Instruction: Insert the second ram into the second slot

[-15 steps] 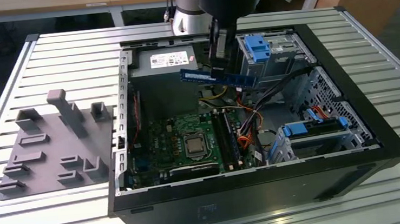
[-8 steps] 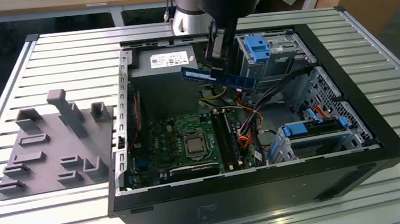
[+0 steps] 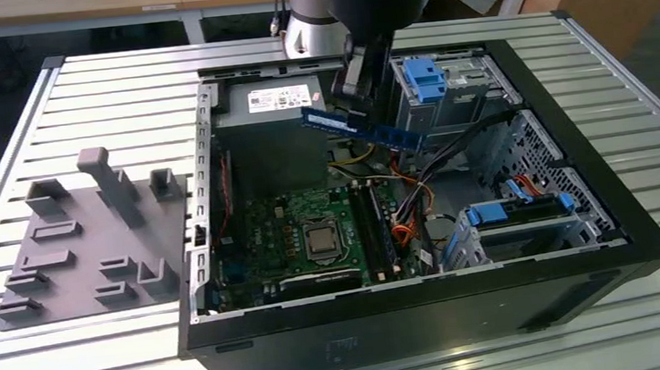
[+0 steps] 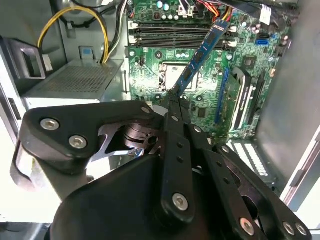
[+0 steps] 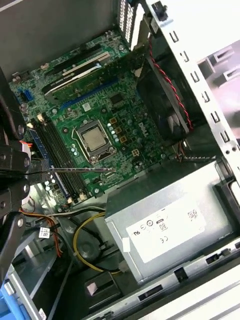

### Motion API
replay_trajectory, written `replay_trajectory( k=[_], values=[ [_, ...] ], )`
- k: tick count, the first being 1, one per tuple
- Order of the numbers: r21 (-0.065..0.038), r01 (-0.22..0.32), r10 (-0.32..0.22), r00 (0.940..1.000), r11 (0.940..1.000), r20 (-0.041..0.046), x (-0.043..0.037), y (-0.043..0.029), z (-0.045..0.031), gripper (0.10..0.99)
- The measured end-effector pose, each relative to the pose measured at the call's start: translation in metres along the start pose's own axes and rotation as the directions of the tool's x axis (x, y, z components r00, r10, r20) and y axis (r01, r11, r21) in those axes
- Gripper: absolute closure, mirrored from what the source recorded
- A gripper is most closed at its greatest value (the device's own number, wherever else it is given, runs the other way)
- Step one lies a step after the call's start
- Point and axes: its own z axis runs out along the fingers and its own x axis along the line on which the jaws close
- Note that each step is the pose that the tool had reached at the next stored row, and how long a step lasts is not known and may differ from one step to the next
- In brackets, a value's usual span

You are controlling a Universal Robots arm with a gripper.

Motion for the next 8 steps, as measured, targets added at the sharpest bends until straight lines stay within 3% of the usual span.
replay_trajectory(
  k=[8],
  values=[
    [0.001,-0.087,0.087,0.9962,0.9962,0.0034,0.0,0.0,0.0003,0.969]
  ],
)
